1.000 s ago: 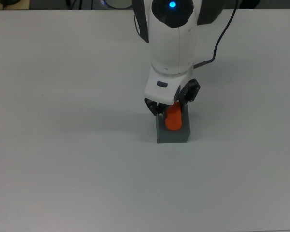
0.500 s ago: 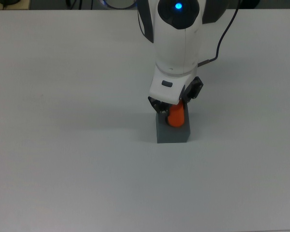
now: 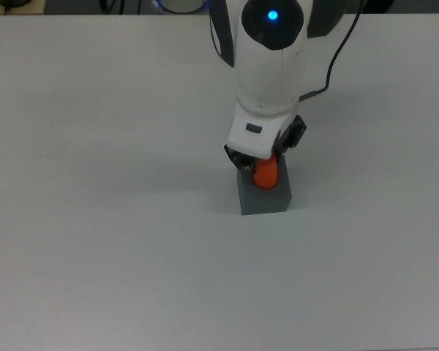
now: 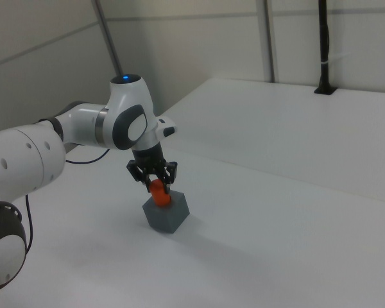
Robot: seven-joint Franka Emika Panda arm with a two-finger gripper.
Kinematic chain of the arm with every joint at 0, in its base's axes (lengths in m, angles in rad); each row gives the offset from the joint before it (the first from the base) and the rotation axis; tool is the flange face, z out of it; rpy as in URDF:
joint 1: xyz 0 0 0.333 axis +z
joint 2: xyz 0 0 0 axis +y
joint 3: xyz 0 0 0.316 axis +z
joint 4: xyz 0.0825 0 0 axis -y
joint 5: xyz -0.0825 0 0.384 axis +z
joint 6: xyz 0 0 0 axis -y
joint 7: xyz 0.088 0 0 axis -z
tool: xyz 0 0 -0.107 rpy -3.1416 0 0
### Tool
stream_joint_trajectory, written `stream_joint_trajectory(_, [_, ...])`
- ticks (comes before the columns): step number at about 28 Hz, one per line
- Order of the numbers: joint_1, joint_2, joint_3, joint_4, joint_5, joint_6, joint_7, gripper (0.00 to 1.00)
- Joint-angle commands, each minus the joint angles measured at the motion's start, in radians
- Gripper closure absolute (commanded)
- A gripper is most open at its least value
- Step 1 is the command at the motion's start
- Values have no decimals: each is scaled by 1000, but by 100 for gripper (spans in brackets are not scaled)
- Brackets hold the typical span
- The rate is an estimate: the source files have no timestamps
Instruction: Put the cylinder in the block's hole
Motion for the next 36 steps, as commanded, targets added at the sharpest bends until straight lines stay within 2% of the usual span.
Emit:
stream_joint_trajectory(1, [3,-36,-9,-22,-17,-18,10,0])
stream_joint_trajectory(7, [-1,-95,-24,-22,-9,-66,9,0])
stream_joint_trajectory(11, [-5,-155,-62,-22,-6,-156,10,0])
stream_joint_trajectory(18, [-5,-206,-176,-5,-18,-352,-28,0])
stream_joint_trajectory(21, [-5,-221,-245,-5,-16,-369,-62,0])
stream_joint_trajectory(25, [-8,-224,-300,-2,-9,-368,-62,0])
stream_joint_trajectory(29, [-17,-218,-317,-5,-13,-360,-65,0])
stream_joint_trajectory(36, [-31,-211,-317,-5,-9,-368,-64,0])
